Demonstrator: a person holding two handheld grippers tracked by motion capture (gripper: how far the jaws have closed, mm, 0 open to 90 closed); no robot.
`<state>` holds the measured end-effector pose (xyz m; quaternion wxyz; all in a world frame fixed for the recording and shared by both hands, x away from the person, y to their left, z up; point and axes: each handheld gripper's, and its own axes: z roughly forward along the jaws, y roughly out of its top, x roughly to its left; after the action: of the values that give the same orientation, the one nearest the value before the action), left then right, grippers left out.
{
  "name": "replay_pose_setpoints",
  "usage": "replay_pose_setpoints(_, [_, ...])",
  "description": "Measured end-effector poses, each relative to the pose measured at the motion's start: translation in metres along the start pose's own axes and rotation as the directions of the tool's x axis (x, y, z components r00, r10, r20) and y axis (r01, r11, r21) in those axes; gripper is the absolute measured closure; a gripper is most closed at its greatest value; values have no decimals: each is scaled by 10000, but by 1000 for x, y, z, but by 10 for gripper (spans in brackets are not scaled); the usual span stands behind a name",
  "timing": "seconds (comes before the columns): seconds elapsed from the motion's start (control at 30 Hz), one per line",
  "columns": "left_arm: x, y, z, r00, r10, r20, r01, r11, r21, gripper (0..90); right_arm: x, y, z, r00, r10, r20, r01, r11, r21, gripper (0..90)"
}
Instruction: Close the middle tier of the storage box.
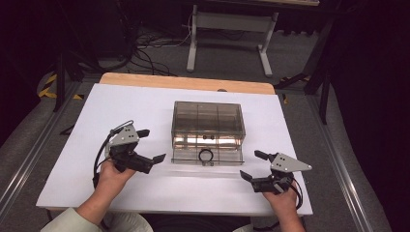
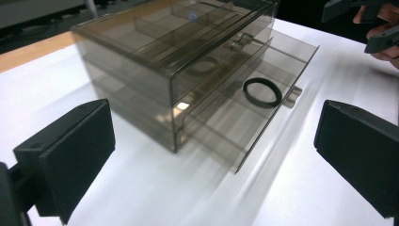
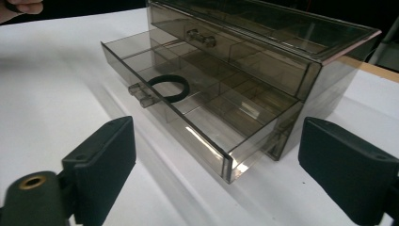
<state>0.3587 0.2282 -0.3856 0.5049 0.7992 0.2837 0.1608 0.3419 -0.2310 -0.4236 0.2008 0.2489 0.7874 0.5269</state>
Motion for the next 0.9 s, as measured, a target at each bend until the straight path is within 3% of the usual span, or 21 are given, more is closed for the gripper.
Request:
replay_pose_setpoints(0.07, [2,-7,-7,9999,-80,-114,78,9997,-211,0,2,1,1,10000,-20,-83,20,10000,30,157])
replay_pose_setpoints(0.2, [4,-18,-18,9985,241,-498,-262,9989,-401,0,5,5,3,9995,-83,-312,84,10000,46,206])
replay_pose_setpoints(0.53, [7,-49,-41,9960,455,-769,-514,9958,-761,0,14,12,13,9968,-291,-742,295,9996,37,300])
replay_pose_setpoints(0.63, [8,-54,-44,9946,526,-895,-586,9961,-654,0,15,13,16,9962,-314,-817,320,9995,57,314])
replay_pose_setpoints(0.77, [11,-55,-42,9969,150,-772,-220,9956,-906,0,17,15,20,9950,-337,-938,346,9994,83,339])
replay_pose_setpoints(0.9, [9,-55,-39,9939,415,-1022,-495,9958,-770,0,18,17,24,9924,-272,-1200,279,9996,37,376])
